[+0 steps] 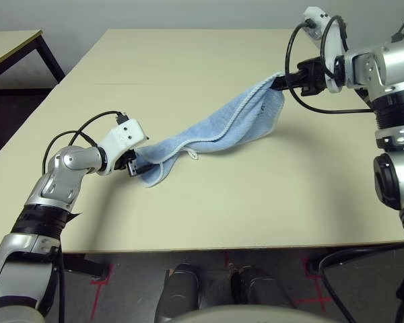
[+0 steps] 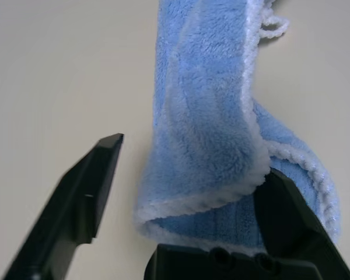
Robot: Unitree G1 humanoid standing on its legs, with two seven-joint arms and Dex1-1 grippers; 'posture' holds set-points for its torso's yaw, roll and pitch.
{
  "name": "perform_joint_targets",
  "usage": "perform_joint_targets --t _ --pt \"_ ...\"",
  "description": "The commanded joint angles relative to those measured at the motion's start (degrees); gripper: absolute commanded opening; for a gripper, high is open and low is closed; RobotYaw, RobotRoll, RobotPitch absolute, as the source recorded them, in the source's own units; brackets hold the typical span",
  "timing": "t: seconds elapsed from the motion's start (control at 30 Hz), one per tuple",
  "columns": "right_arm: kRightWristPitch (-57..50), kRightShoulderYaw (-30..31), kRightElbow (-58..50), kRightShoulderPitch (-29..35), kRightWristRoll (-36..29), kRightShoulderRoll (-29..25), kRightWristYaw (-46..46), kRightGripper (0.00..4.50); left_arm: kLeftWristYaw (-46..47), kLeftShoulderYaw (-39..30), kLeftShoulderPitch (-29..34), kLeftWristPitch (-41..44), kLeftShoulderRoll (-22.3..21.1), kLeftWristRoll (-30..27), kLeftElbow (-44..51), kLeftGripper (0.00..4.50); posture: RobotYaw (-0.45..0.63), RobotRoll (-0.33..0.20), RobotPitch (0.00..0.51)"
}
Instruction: Fold the towel and set it aside.
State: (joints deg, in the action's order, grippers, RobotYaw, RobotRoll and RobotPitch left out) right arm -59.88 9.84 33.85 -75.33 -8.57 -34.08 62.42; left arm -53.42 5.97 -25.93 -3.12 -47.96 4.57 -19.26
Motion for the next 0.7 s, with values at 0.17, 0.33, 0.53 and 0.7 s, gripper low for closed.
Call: perform_joint_targets --t 0.17,0.33,0.53,0.7 --pt "0.0 0.5 -0.5 -0.3 -0.5 -0.1 0.0 0.0 -0.7 0.1 0.5 2.0 0.6 -0.6 1.1 4.49 0.11 0.0 0.063" --pt "-0.1 0.5 -0.5 -0.3 -0.5 -0.2 0.1 0.0 -0.3 -0.1 0.6 2.9 1.1 -0.8 1.9 4.49 0.1 0.0 0.063" --pt "-0.2 0.5 -0.8 -0.2 -0.6 -0.3 0.1 0.0 -0.8 0.1 0.9 3.7 1.1 -0.7 2.7 4.49 0.1 0.0 0.063" --pt "-0.3 0.5 -1.0 -0.2 -0.6 -0.3 0.2 0.0 -0.8 0.0 1.0 4.0 1.1 -0.7 3.0 4.49 0.1 0.0 0.063"
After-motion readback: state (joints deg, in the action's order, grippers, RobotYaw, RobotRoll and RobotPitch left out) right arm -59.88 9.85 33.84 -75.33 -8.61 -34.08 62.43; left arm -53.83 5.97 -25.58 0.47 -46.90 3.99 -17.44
